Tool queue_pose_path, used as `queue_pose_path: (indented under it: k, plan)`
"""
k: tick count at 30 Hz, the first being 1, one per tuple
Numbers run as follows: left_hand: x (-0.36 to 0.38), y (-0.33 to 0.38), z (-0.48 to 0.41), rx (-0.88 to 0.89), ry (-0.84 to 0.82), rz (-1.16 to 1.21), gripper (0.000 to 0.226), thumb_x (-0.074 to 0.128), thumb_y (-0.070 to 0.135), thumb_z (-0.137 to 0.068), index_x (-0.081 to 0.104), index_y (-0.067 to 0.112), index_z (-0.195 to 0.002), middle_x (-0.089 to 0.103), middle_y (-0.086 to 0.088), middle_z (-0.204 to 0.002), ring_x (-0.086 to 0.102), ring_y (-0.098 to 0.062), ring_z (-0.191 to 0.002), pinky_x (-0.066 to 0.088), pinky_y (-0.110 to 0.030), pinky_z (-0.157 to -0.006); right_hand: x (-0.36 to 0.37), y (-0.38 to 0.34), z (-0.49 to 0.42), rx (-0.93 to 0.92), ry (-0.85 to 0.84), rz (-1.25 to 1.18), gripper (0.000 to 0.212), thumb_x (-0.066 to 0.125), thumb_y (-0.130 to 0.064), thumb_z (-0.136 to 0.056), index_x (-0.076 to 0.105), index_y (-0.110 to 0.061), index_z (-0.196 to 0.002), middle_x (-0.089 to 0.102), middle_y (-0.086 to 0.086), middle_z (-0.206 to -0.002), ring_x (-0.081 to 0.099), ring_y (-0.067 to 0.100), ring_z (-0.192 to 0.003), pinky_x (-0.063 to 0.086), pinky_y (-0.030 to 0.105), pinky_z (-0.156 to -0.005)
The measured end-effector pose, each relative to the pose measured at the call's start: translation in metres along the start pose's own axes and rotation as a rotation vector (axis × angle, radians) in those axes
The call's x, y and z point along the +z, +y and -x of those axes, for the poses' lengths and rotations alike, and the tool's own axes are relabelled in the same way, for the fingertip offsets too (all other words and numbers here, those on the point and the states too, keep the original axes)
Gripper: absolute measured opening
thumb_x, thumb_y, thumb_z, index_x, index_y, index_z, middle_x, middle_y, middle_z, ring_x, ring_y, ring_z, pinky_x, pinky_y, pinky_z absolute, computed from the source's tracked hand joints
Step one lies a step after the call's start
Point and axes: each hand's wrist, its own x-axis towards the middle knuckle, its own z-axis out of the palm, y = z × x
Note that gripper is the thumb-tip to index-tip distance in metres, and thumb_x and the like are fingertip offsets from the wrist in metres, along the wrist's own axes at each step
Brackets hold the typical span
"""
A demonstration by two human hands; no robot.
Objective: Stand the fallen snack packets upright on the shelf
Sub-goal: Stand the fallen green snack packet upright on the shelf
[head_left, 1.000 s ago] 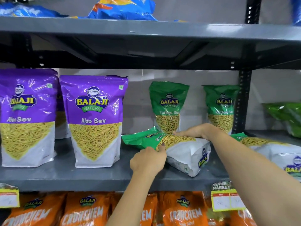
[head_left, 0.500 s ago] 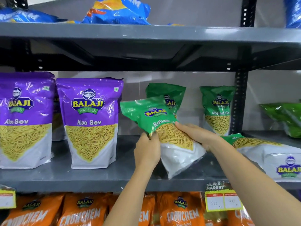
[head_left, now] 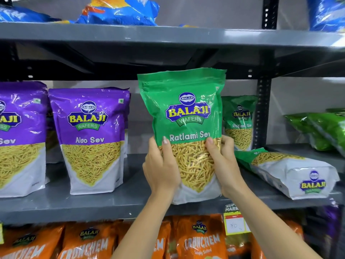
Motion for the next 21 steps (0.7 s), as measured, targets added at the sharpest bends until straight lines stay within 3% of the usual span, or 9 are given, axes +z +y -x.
queue_pose_path:
  k: [4, 7, 9, 13, 17, 19, 21]
  plan:
    - [0.003, -0.002, -0.001, 0.061, -0.004, 0.011, 0.029, 0.032, 0.041, -0.094, 0.055, 0.025, -0.101, 0.065, 0.009, -0.075, 0.059, -0.007, -0.069, 0.037, -0.031, -0.062, -0.001, 0.004, -0.003, -0.061, 0.005, 0.025, 0.023, 0.054, -0.047, -0.087, 0.04, -0.034, -0.101, 0.057, 0.006, -0.123, 0.059, 0.018, -0.116, 0.05, 0.041, -0.098]
    - [0.008, -0.01, -0.013, 0.129, 0.0, -0.007, 0.031, 0.032, 0.037, -0.095, 0.056, 0.024, -0.11, 0.067, 0.013, -0.084, 0.058, -0.001, -0.071, 0.041, -0.022, -0.065, 0.004, 0.008, -0.013, -0.081, -0.022, 0.099, 0.019, 0.046, -0.034, -0.1, 0.033, -0.024, -0.11, 0.052, -0.001, -0.117, 0.055, 0.002, -0.104, 0.047, 0.014, -0.082]
    - [0.012, -0.019, -0.026, 0.156, -0.004, -0.029, 0.035, 0.033, 0.036, -0.096, 0.056, 0.018, -0.116, 0.071, 0.006, -0.095, 0.063, -0.013, -0.081, 0.047, -0.032, -0.07, 0.01, 0.015, -0.026, -0.065, -0.063, 0.147, 0.023, 0.041, -0.032, -0.102, 0.027, -0.019, -0.114, 0.048, -0.002, -0.116, 0.05, -0.006, -0.1, 0.043, 0.004, -0.075]
    - [0.019, -0.049, -0.045, 0.136, 0.014, -0.071, 0.039, 0.033, 0.036, -0.096, 0.056, 0.01, -0.114, 0.071, -0.007, -0.105, 0.065, -0.031, -0.096, 0.049, -0.04, -0.077, 0.025, 0.03, -0.044, -0.028, -0.141, 0.201, 0.025, 0.037, -0.033, -0.103, 0.022, -0.016, -0.113, 0.046, -0.006, -0.112, 0.051, 0.006, -0.104, 0.045, 0.012, -0.083]
    - [0.018, -0.072, -0.048, 0.052, 0.029, -0.032, 0.042, 0.034, 0.037, -0.094, 0.057, 0.01, -0.117, 0.068, -0.002, -0.102, 0.063, -0.028, -0.098, 0.045, -0.035, -0.08, 0.031, 0.048, -0.047, 0.025, -0.219, 0.215, 0.028, 0.036, -0.037, -0.103, 0.02, -0.018, -0.116, 0.046, -0.001, -0.122, 0.052, 0.019, -0.123, 0.045, 0.039, -0.104]
    - [0.019, -0.077, -0.05, 0.027, 0.026, 0.01, 0.042, 0.035, 0.039, -0.092, 0.058, 0.012, -0.113, 0.063, 0.008, -0.092, 0.062, -0.025, -0.093, 0.042, -0.032, -0.077, 0.03, 0.053, -0.048, 0.03, -0.233, 0.202, 0.028, 0.035, -0.038, -0.102, 0.02, -0.019, -0.116, 0.045, 0.002, -0.125, 0.052, 0.019, -0.125, 0.046, 0.038, -0.103]
    - [0.021, -0.08, -0.051, 0.02, 0.022, 0.027, 0.043, 0.035, 0.043, -0.091, 0.059, 0.011, -0.105, 0.06, 0.014, -0.085, 0.06, -0.024, -0.089, 0.041, -0.032, -0.075, 0.029, 0.053, -0.046, 0.04, -0.243, 0.188, 0.026, 0.034, -0.038, -0.102, 0.02, -0.02, -0.115, 0.046, -0.001, -0.123, 0.052, 0.013, -0.12, 0.048, 0.027, -0.095]
